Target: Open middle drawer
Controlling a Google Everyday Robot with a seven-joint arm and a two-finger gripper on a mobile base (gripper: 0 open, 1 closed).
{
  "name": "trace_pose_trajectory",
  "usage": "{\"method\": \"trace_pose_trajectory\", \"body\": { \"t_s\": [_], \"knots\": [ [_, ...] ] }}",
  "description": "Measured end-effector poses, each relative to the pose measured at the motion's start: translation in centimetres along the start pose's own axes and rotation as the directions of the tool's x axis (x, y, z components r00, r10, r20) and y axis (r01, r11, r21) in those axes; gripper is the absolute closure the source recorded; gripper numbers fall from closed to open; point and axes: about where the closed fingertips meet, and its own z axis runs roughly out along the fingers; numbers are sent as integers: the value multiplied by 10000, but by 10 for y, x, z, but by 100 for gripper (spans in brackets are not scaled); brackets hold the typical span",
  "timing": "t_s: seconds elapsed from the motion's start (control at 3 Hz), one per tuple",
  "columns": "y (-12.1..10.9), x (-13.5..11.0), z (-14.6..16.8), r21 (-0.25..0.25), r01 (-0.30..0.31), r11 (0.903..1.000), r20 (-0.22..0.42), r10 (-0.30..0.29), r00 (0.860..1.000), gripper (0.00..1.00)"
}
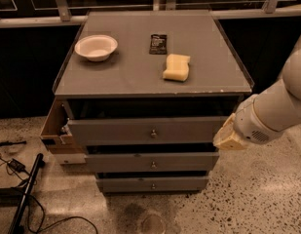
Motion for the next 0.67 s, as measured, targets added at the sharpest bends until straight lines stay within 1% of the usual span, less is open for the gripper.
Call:
{"method": "trace_pose_trajectory", "body": {
  "t_s": [0.33,0.67],
  "knots": [
    [5,16,21,253,-127,9996,167,123,9998,100],
    [19,45,75,368,-388,9986,756,359,9965,100]
  ]
}}
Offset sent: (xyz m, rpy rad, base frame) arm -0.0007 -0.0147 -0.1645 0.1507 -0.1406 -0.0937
